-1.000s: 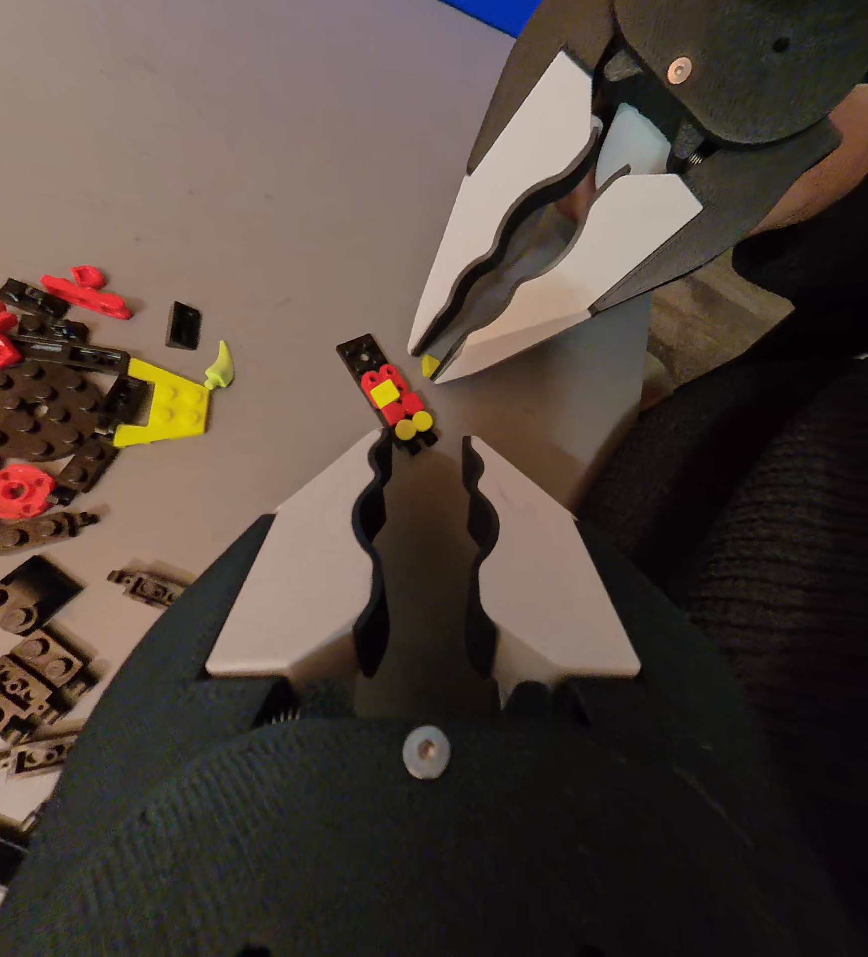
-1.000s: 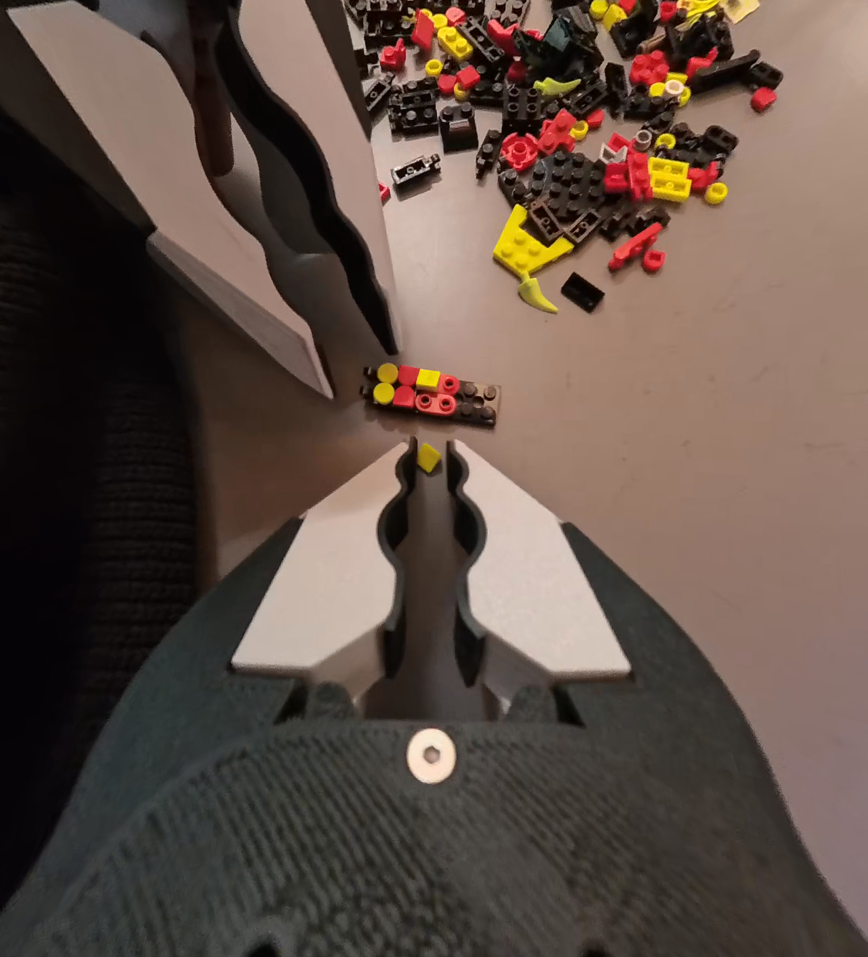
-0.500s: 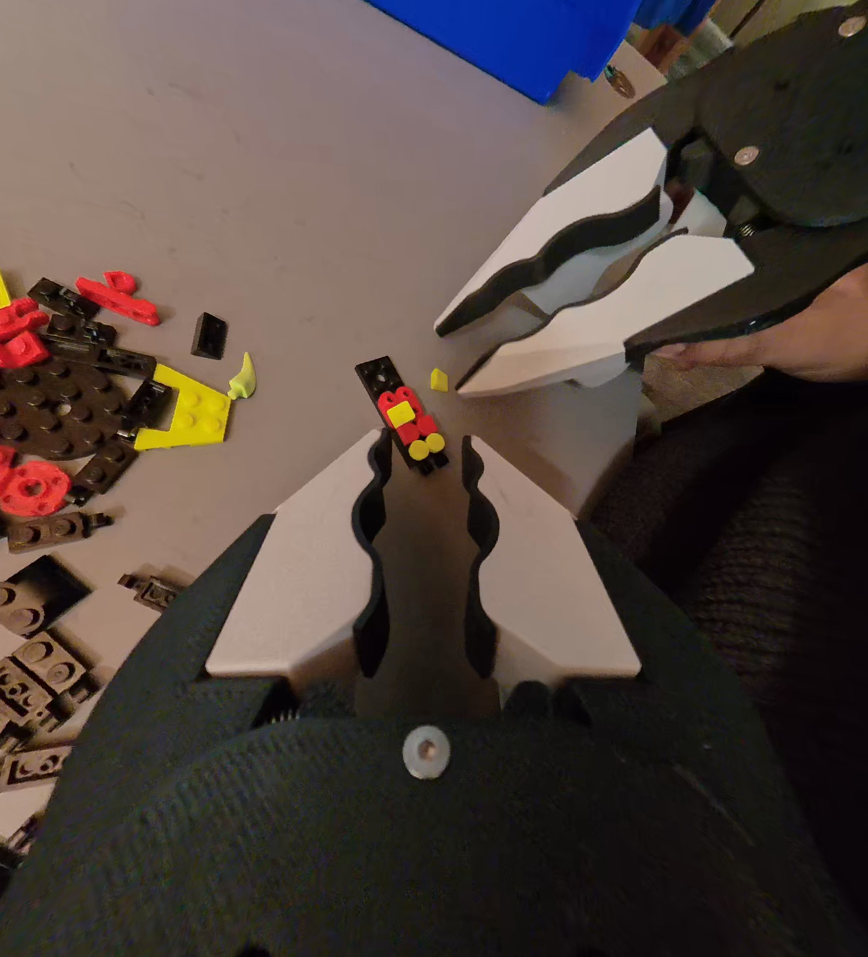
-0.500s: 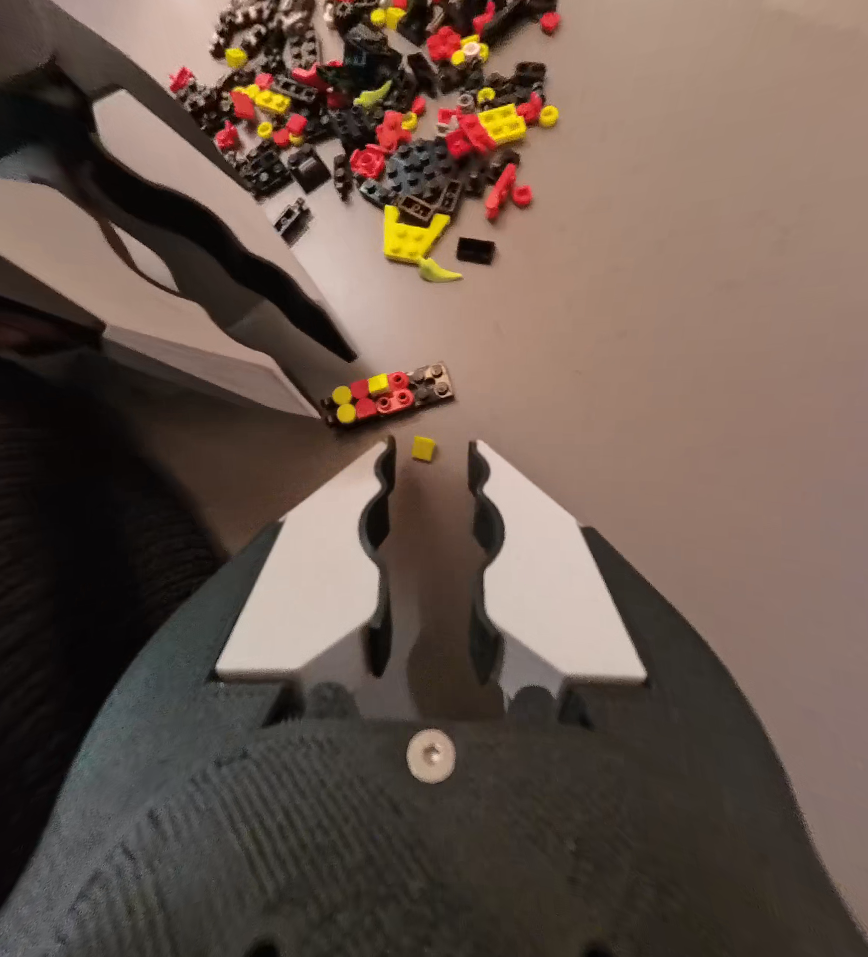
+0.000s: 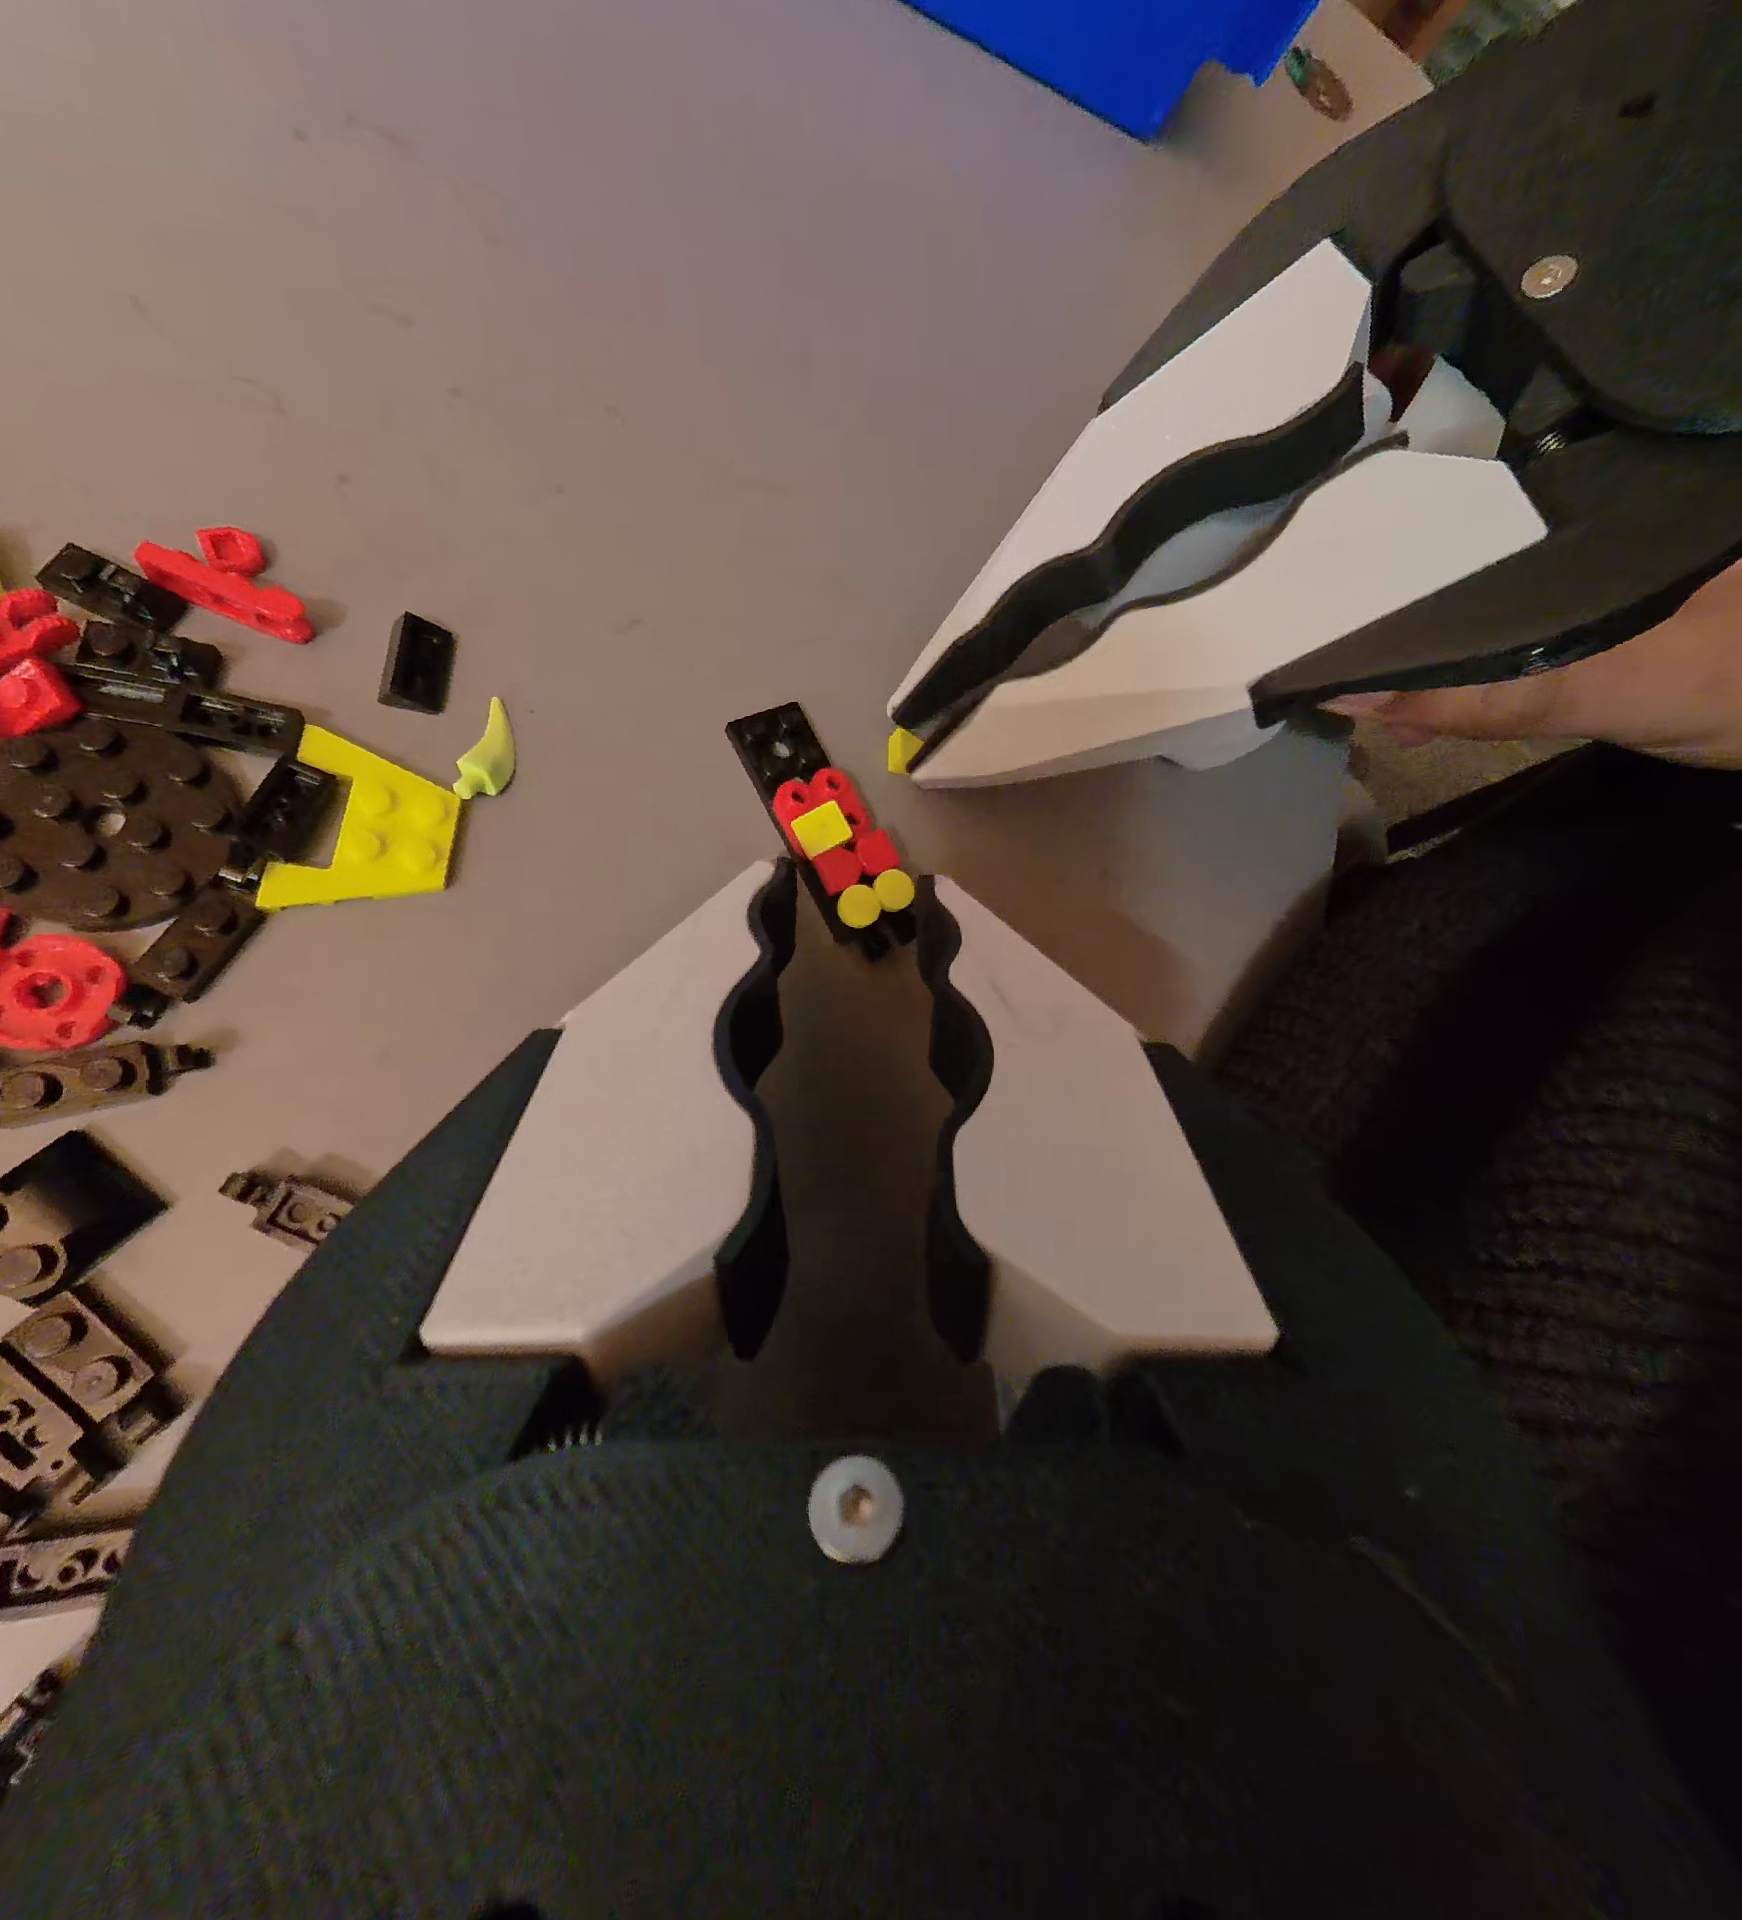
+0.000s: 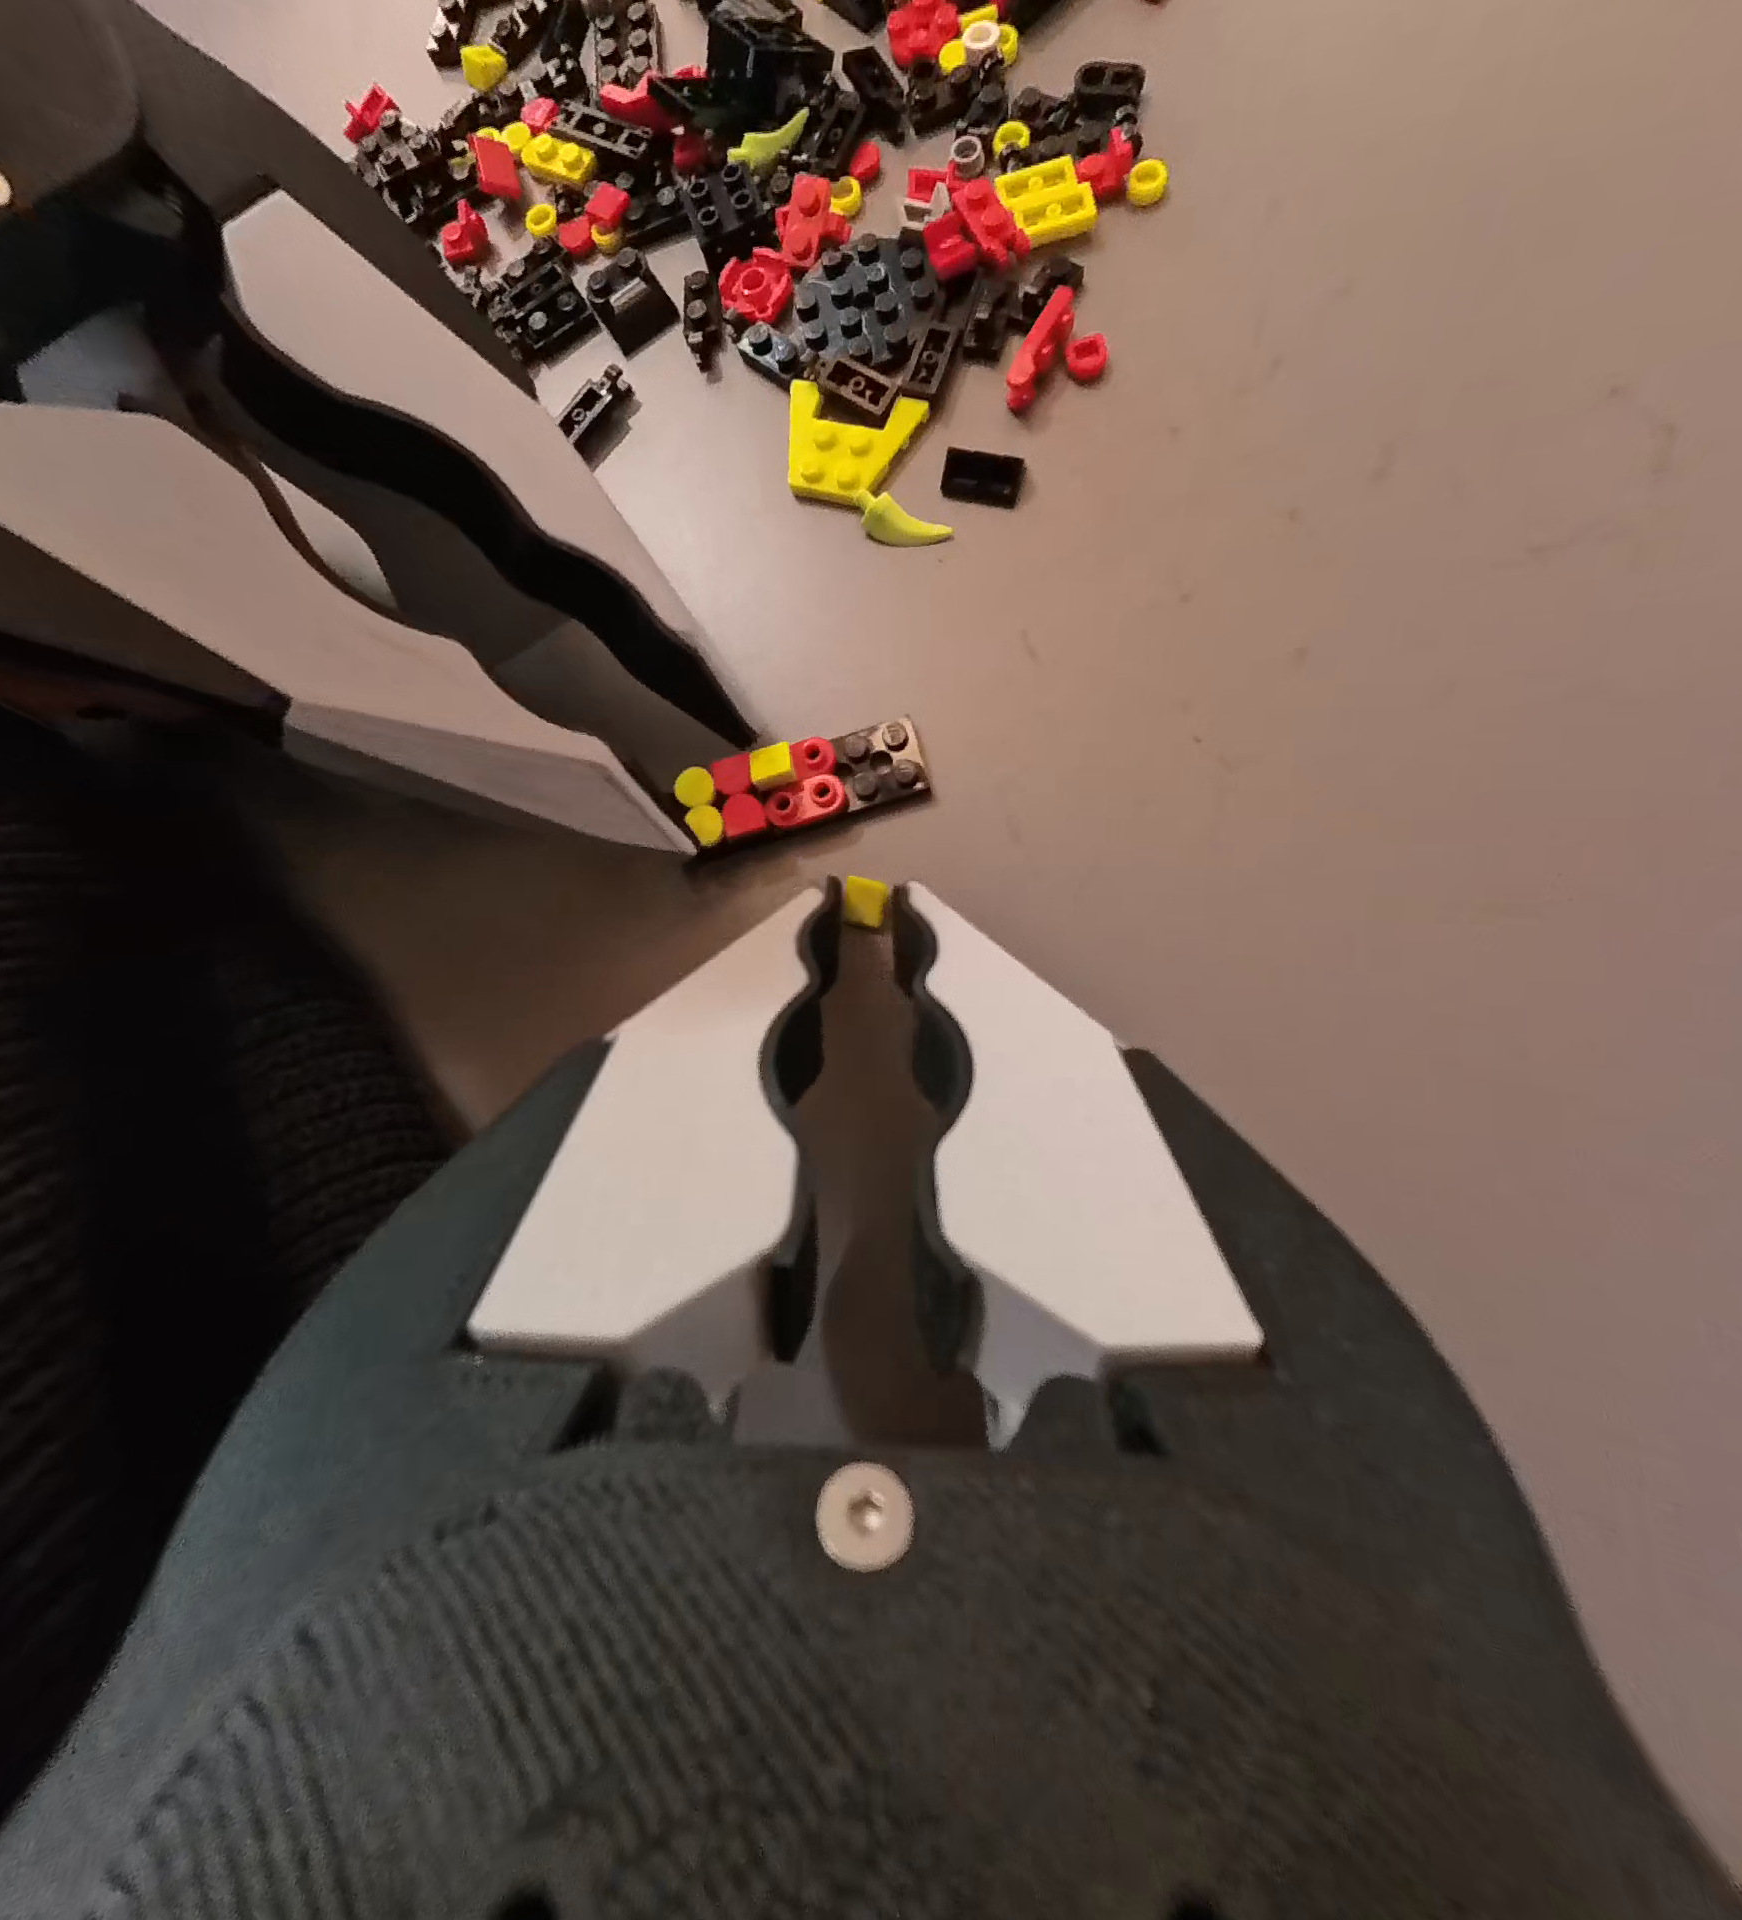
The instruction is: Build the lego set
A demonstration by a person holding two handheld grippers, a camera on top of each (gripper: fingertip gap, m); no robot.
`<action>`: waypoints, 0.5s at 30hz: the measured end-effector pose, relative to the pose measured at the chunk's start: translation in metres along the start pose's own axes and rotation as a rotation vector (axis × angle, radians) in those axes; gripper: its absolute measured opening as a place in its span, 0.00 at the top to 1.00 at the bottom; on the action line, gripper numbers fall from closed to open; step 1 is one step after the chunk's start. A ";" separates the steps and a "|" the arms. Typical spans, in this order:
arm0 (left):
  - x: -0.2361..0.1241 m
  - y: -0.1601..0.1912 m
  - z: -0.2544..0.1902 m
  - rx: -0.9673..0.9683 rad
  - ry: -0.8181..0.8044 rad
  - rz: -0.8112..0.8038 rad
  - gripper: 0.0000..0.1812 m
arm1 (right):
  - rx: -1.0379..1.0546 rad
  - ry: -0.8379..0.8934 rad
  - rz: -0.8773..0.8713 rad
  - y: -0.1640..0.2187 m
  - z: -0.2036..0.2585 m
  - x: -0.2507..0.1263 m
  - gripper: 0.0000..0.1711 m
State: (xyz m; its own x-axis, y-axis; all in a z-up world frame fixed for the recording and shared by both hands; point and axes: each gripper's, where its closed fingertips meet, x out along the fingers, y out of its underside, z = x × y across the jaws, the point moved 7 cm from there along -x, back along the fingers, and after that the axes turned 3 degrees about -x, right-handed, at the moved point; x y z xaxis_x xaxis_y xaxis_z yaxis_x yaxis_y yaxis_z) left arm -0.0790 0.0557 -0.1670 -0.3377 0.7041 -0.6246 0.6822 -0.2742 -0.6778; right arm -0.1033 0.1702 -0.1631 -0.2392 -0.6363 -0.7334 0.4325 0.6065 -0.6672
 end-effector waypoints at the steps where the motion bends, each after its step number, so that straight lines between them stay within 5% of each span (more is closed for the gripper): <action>1: 0.000 0.000 0.000 -0.002 0.002 0.001 0.88 | -0.003 -0.001 0.002 0.000 0.000 0.000 0.96; 15: 0.002 0.001 0.001 -0.028 0.028 0.014 0.90 | -0.152 -0.225 -0.090 -0.019 0.008 0.000 0.96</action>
State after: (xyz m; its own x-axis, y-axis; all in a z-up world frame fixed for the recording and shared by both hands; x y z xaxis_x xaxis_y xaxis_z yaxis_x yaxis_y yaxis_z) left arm -0.0797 0.0558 -0.1690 -0.3098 0.7183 -0.6230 0.7047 -0.2664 -0.6576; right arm -0.1046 0.1550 -0.1490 -0.0647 -0.7701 -0.6347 0.2794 0.5966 -0.7523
